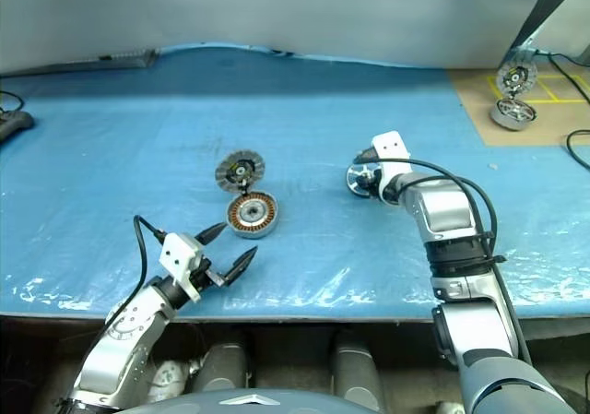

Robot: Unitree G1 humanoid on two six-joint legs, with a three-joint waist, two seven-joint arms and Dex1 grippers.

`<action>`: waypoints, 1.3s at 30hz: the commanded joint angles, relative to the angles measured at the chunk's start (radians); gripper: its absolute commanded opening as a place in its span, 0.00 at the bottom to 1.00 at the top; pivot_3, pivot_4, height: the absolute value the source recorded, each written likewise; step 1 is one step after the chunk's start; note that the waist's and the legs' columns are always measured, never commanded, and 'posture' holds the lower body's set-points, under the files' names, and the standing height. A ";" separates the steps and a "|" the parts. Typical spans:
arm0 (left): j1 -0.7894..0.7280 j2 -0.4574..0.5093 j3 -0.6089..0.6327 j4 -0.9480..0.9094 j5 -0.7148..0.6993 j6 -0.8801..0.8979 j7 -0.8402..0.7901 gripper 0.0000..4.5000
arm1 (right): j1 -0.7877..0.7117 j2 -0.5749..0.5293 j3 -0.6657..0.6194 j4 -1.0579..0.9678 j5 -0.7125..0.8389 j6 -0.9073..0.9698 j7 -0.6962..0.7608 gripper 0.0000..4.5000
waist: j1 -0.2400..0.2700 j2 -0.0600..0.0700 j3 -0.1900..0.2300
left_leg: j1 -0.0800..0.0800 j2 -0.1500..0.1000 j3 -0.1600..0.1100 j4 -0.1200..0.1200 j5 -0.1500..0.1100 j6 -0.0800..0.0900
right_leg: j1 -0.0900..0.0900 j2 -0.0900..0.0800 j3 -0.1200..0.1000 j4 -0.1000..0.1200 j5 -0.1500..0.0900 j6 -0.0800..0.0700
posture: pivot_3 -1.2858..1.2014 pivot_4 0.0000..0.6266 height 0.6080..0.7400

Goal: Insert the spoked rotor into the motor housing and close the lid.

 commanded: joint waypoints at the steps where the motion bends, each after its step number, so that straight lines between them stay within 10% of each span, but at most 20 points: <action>1: -0.006 -0.007 -0.004 -0.004 0.005 -0.024 0.005 1.00 | 0.007 0.006 -0.005 0.025 -0.011 0.020 -0.017 0.28 | 0.000 -0.002 -0.002 | 0.000 0.000 0.000 0.000 0.000 0.000 | 0.000 0.000 0.000 0.000 0.000 0.000 | 0.52 0.24 1.00; 21: -0.006 -0.007 0.045 -0.011 -0.006 -0.028 0.026 1.00 | 0.005 -0.030 -0.029 -0.048 0.018 -0.014 0.032 0.27 | 0.000 -0.004 -0.007 | 0.000 0.000 0.000 0.000 0.000 0.000 | 0.001 0.000 0.000 -0.001 0.000 0.000 | 0.52 0.24 1.00; 25: -0.011 0.009 0.087 -0.018 -0.033 -0.013 0.022 1.00 | -0.006 -0.049 -0.034 -0.095 0.042 -0.038 0.078 0.00 | 0.000 -0.004 -0.007 | -0.002 0.000 0.000 -0.001 0.000 0.000 | -0.002 0.000 0.000 -0.001 0.000 0.000 | 0.52 0.24 1.00; 37: 0.026 0.022 0.087 -0.054 -0.043 -0.001 0.021 1.00 | -0.033 -0.066 0.009 -0.063 0.017 -0.052 0.106 0.00 | 0.000 -0.004 -0.007 | -0.002 0.000 0.000 -0.003 0.000 0.000 | -0.002 0.000 0.000 -0.003 0.000 0.000 | 0.52 0.24 1.00; 39: 0.028 0.021 0.085 -0.055 -0.042 -0.003 0.021 1.00 | -0.038 -0.071 0.013 -0.064 0.014 -0.049 0.110 0.13 | 0.000 -0.004 -0.007 | -0.003 0.000 0.000 -0.003 0.000 0.000 | -0.002 0.000 0.000 -0.003 0.000 0.000 | 0.52 0.24 1.00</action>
